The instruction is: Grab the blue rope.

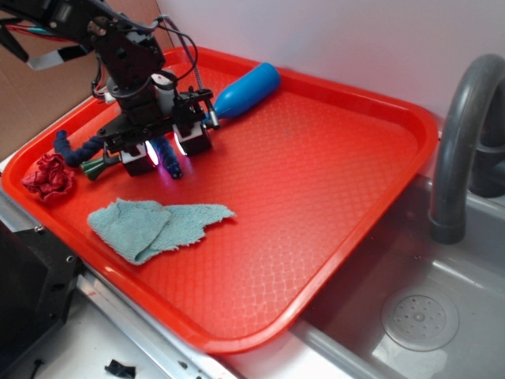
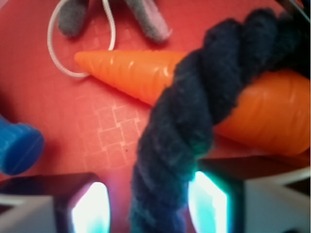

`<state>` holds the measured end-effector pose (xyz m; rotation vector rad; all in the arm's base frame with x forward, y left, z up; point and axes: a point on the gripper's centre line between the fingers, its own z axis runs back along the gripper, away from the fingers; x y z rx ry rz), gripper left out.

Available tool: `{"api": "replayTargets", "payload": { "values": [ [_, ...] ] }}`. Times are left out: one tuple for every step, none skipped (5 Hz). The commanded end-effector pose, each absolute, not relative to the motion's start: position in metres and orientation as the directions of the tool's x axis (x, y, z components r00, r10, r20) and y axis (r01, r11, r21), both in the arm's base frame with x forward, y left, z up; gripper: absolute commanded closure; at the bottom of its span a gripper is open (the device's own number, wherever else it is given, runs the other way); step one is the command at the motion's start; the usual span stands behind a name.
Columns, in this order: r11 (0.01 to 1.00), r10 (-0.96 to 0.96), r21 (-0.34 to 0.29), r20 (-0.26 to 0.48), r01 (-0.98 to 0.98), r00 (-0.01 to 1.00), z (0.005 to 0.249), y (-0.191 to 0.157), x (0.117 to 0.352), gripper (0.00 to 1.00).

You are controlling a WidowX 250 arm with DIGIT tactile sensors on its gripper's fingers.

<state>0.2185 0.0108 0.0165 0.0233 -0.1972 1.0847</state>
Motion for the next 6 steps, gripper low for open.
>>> {"api": "replayTargets", "payload": {
  "values": [
    [0.573, 0.815, -0.088, 0.167, -0.815, 0.555, 0.042, 0.009, 0.215, 1.0],
    [0.758, 0.65, -0.081, 0.174, -0.647, 0.739, 0.092, 0.0, 0.218, 1.0],
    [0.886, 0.459, -0.142, 0.12, -0.442, 0.88, 0.142, -0.013, 0.215, 1.0],
    [0.965, 0.244, -0.131, 0.142, -0.226, 0.959, 0.184, -0.027, 0.198, 1.0],
    [0.973, 0.195, -0.167, 0.2, -0.162, 0.96, 0.219, -0.028, 0.177, 1.0],
    [0.978, 0.166, -0.158, 0.173, -0.139, 0.971, 0.225, -0.03, 0.17, 1.0]
  ]
}}
